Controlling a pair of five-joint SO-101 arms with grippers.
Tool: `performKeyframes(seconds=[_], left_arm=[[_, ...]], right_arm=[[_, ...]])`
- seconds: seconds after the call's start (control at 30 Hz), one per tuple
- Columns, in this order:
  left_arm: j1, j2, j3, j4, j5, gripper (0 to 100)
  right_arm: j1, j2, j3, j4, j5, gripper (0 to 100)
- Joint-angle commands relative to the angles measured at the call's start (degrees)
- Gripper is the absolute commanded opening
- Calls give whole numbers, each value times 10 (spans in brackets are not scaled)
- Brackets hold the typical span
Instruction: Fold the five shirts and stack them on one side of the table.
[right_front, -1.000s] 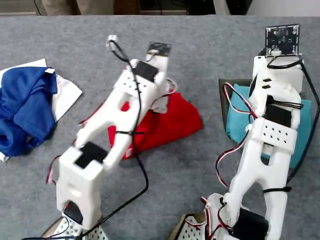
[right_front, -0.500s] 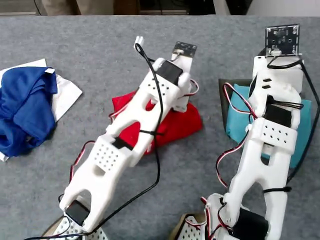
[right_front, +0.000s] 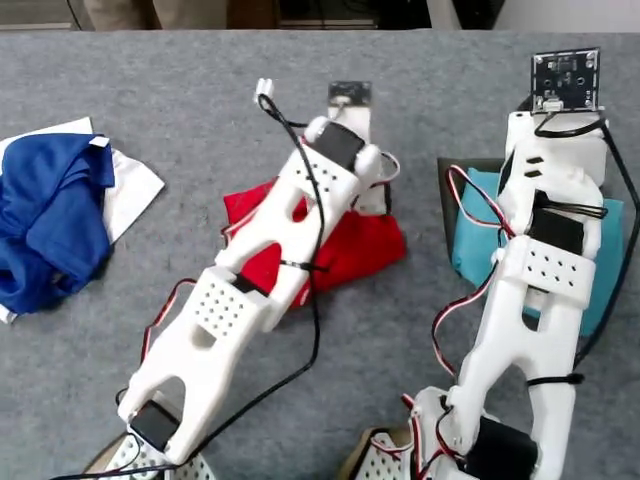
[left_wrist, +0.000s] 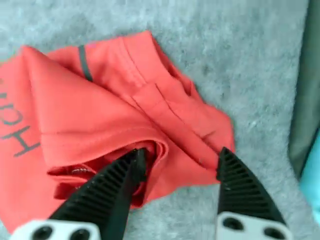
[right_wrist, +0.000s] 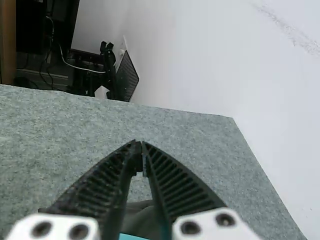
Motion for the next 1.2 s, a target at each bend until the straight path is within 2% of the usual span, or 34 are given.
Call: performKeyframes(seconds=[0.0,0.2,0.33,0.47,0.73,0.83,0.93,1.03,1.17], left_arm=[[-47,-45,-59,7,0,217],[-170,-144,-56,7,-34,32],[-265,-233,17,7,-56,19],[-343,-332,161,7,-98,19],[-445,-579,513,-3,-201,19],[-492,-658,651,-65,-233,19],[-544,-717,798,-171,-256,19],[-579,-747,951,-309,-255,19],[-592,-749,1131,-510,-254,19]], right_arm=[[-13,-24,-31,-11,0,9],[-89,-24,-44,56,89,9],[-176,-24,-69,154,122,9],[-258,-24,-73,238,124,9],[-343,8,-138,386,123,9],[-365,65,-201,465,123,9],[-384,136,-281,555,121,9],[-400,210,-364,634,120,9],[-425,303,-474,722,122,9]])
